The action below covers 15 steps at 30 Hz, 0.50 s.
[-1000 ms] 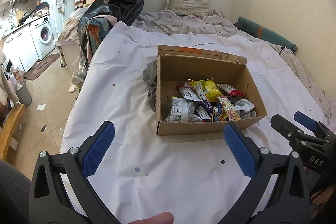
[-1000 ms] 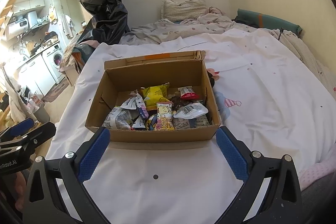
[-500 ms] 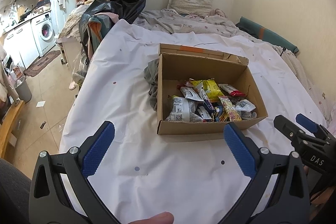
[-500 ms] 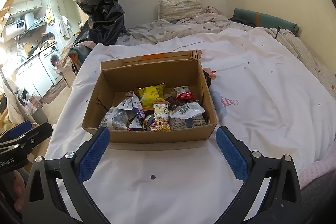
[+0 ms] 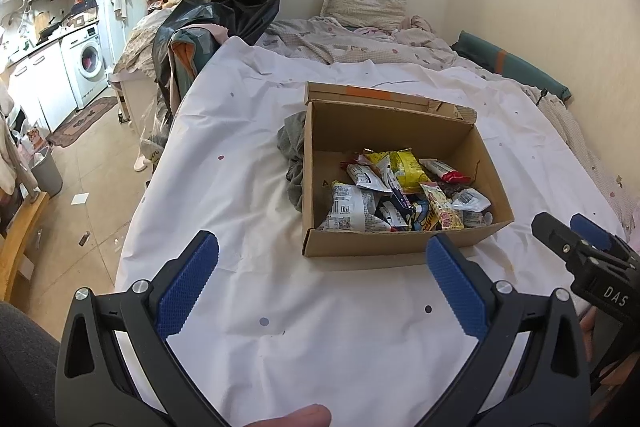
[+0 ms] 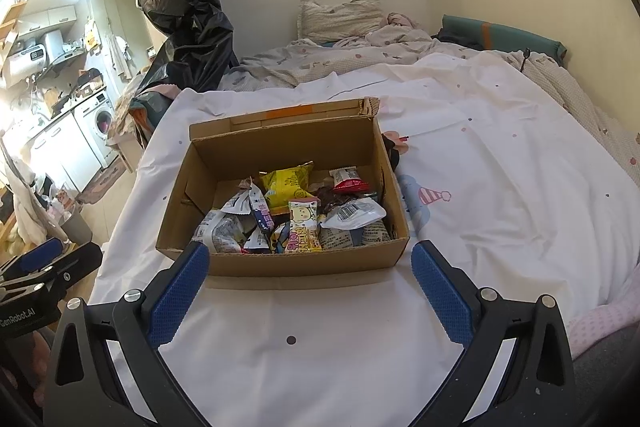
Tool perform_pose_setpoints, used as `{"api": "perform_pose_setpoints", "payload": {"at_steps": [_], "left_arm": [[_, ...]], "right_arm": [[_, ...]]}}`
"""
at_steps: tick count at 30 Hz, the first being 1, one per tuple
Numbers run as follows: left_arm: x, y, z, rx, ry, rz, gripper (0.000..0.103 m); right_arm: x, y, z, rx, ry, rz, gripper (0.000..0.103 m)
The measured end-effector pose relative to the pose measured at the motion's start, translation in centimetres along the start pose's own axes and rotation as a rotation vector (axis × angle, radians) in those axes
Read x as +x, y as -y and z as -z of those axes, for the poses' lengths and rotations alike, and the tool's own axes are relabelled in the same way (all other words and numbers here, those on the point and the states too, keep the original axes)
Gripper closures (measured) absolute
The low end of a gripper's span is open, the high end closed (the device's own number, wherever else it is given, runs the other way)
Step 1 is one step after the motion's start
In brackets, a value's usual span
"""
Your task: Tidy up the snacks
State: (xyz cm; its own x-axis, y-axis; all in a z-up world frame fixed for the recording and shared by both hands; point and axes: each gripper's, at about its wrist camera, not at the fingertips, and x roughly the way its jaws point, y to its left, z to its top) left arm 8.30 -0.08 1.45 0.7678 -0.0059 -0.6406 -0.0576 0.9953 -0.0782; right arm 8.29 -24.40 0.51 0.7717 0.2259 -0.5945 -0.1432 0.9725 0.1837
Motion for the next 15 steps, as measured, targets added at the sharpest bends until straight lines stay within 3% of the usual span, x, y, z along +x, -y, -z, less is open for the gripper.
{"api": "perform_pose_setpoints", "payload": {"at_steps": [15], "left_arm": [[0.27, -0.04, 0.10, 0.000, -0.007, 0.017, 0.000]], "right_arm": [[0.28, 0.23, 0.22, 0.011, -0.011, 0.000, 0.000]]}}
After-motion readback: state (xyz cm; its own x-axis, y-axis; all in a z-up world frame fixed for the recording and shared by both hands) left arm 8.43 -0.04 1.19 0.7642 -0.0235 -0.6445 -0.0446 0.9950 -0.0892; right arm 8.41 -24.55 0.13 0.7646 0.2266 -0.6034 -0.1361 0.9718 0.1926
